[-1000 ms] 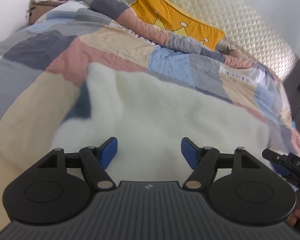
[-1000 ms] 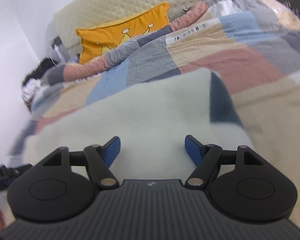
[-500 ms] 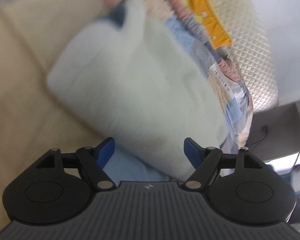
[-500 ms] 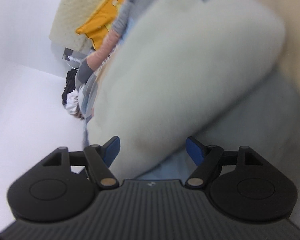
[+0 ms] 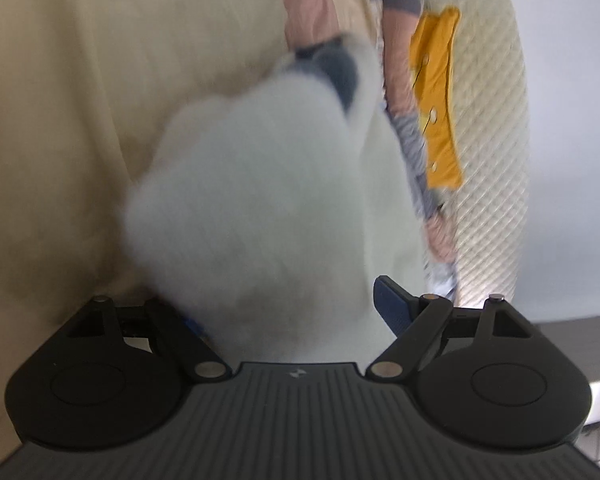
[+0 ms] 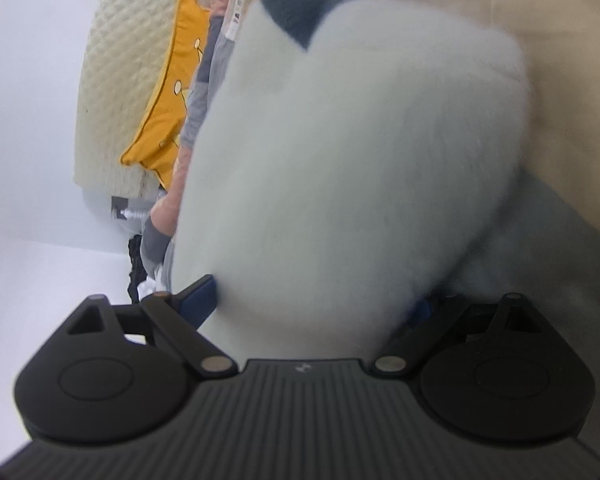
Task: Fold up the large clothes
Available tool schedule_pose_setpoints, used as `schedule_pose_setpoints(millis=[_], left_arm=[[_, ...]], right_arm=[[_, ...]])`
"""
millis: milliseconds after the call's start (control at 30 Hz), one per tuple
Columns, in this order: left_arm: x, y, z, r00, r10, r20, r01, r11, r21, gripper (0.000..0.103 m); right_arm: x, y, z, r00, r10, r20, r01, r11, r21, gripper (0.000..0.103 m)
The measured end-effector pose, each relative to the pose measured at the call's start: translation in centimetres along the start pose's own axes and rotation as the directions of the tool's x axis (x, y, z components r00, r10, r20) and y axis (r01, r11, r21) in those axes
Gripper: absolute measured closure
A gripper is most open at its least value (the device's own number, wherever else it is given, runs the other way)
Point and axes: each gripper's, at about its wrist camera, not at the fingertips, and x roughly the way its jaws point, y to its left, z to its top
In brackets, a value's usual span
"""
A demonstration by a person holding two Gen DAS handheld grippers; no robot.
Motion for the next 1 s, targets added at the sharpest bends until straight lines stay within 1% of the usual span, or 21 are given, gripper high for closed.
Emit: schedule_pose_setpoints(millis=[133, 267, 300, 333, 367, 400, 500, 567, 600, 633, 667, 700, 733, 767, 800, 867, 900, 933, 1000], left_arm=[[-1.1, -0.6, 0.2, 0.997, -0.077, 0.030, 0.076, 0.997, 0.030, 0.019], [-0.9, -0.3, 0.2, 0.993, -0.106, 0.043, 0.107, 0.994, -0.017, 0.017], [-0.7, -0.3, 0.3, 0.995, -0.094, 0.038, 0.094, 0.995, -0.014, 0.017], [-0.5, -0.3, 0.5, 0.998, -0.060, 0.030, 0.061, 0.998, -0.003, 0.017], [0.0, -0.4, 0.5, 1.000, -0.009, 0.018, 0.009, 1.000, 0.010, 0.017], [0.4, -0.5, 0.4, 1.000, 0.018, 0.013, -0.019, 0.999, 0.029, 0.018], [0.8, -1.1, 0.0, 0.999, 0.037, 0.035, -0.039, 0.997, 0.069, 0.018], [0.8, -1.6, -0.2, 0.997, 0.056, 0.056, -0.061, 0.993, 0.096, 0.030], [0.9, -1.8, -0.2, 0.995, 0.083, 0.064, -0.090, 0.988, 0.123, 0.040], [1.0, -2.0, 0.0, 0.993, 0.099, 0.069, -0.108, 0.984, 0.142, 0.045], [0.9, -2.1, -0.1, 0.993, 0.097, 0.075, -0.107, 0.982, 0.153, 0.049], [0.7, -2.5, -0.2, 0.992, 0.097, 0.082, -0.110, 0.979, 0.172, 0.055], [0.5, -2.9, -0.3, 0.991, 0.098, 0.092, -0.114, 0.974, 0.197, 0.060], [0.1, -3.4, -0.5, 0.990, 0.098, 0.102, -0.118, 0.969, 0.217, 0.062], [-0.3, -3.8, -0.5, 0.989, 0.098, 0.108, -0.121, 0.966, 0.230, 0.064], [-1.1, -4.6, -0.8, 0.989, 0.104, 0.109, -0.128, 0.960, 0.247, 0.066], [-1.9, -4.9, -1.1, 0.989, 0.094, 0.113, -0.119, 0.961, 0.249, 0.067], [-2.6, -5.3, -1.4, 0.990, 0.083, 0.116, -0.111, 0.960, 0.259, 0.067], [-4.5, -5.9, -2.2, 0.991, 0.067, 0.119, -0.099, 0.953, 0.286, 0.067]], right_arm=[[-0.6, -0.1, 0.7, 0.997, 0.037, 0.062, -0.039, 0.998, 0.040, 0.009], [-2.6, -0.1, 1.8, 0.984, 0.070, 0.166, -0.083, 0.994, 0.067, 0.007], [-2.6, -0.2, 1.8, 0.983, 0.075, 0.165, -0.089, 0.993, 0.080, 0.007], [-2.5, -0.3, 1.9, 0.985, 0.070, 0.155, -0.083, 0.993, 0.081, 0.007], [-2.1, -0.3, 1.9, 0.988, 0.056, 0.145, -0.067, 0.995, 0.070, 0.007], [-2.0, -0.6, 1.9, 0.989, 0.046, 0.141, -0.055, 0.997, 0.059, 0.007], [-1.0, -0.9, 2.0, 0.992, 0.018, 0.126, -0.019, 1.000, 0.009, 0.007], [-0.3, -0.3, 2.1, 0.993, 0.017, 0.117, -0.012, 0.999, -0.046, 0.007], [0.1, -0.1, 2.4, 0.995, 0.032, 0.092, -0.025, 0.997, -0.074, 0.014], [0.6, 0.3, 2.7, 0.997, 0.048, 0.057, -0.042, 0.993, -0.110, 0.021], [1.0, 0.6, 2.7, 0.999, 0.030, 0.040, -0.024, 0.990, -0.135, 0.034], [1.1, 0.7, 2.8, 0.999, 0.020, 0.038, -0.015, 0.989, -0.147, 0.042], [1.0, 0.8, 2.7, 0.999, 0.019, 0.044, -0.012, 0.988, -0.154, 0.046], [0.8, 0.9, 2.7, 0.999, 0.024, 0.048, -0.016, 0.988, -0.155, 0.055], [0.4, 1.2, 2.6, 0.998, 0.027, 0.054, -0.018, 0.987, -0.163, 0.061], [-0.6, 2.0, 2.2, 0.997, 0.031, 0.077, -0.015, 0.980, -0.199, 0.066], [-0.6, 2.7, 2.1, 0.995, 0.043, 0.089, -0.023, 0.976, -0.214, 0.067], [-1.4, 3.0, 1.9, 0.993, 0.067, 0.101, -0.044, 0.974, -0.222, 0.067], [-2.3, 3.5, 2.1, 0.989, 0.114, 0.099, -0.090, 0.971, -0.222, 0.067]])
